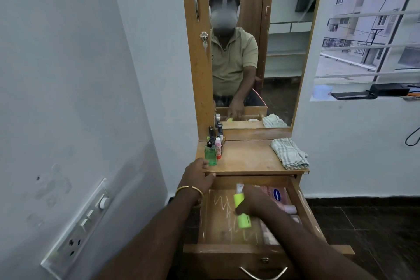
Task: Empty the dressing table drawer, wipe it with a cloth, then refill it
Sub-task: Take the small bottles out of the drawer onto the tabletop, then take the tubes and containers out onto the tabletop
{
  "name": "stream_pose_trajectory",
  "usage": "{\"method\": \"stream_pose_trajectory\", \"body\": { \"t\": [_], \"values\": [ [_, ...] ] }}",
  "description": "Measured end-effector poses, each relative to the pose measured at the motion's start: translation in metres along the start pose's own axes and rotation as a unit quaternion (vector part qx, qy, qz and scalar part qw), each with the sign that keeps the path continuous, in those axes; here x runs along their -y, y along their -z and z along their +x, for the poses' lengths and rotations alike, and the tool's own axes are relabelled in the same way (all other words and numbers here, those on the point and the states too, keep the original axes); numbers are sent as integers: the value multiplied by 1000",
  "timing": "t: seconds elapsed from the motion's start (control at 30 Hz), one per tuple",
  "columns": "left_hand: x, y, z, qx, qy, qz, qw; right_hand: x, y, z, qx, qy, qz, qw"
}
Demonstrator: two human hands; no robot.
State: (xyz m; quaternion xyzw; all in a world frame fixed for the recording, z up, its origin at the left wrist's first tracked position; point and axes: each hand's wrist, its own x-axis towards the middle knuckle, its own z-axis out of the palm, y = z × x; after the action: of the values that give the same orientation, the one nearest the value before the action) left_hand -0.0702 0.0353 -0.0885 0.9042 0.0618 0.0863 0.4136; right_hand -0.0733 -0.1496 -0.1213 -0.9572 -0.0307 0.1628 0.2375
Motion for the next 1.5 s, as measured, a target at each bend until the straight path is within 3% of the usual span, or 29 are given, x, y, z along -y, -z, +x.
{"method": "stream_pose_trajectory", "body": {
  "t": [0.2, 0.47, 0.8, 1.0, 1.3, 1.5],
  "values": [
    [6, 3, 26, -64, 12, 8, 998, 23, 49, 16, -136, 77, 105, 982],
    [31, -6, 65, -73, 14, 11, 997, 42, 76, 66, -274, 119, 176, 938],
    [54, -16, 98, -60, -3, 20, 998, 57, 77, 136, -292, 105, 204, 929],
    [62, -27, 101, -78, -63, 53, 994, 55, 72, 161, -302, 103, 219, 922],
    [61, -26, 97, -71, -52, 53, 995, 57, 70, 168, -319, 96, 253, 908],
    [53, -18, 81, -73, -33, 55, 995, 48, 76, 145, -297, 82, 231, 923]
  ]
}}
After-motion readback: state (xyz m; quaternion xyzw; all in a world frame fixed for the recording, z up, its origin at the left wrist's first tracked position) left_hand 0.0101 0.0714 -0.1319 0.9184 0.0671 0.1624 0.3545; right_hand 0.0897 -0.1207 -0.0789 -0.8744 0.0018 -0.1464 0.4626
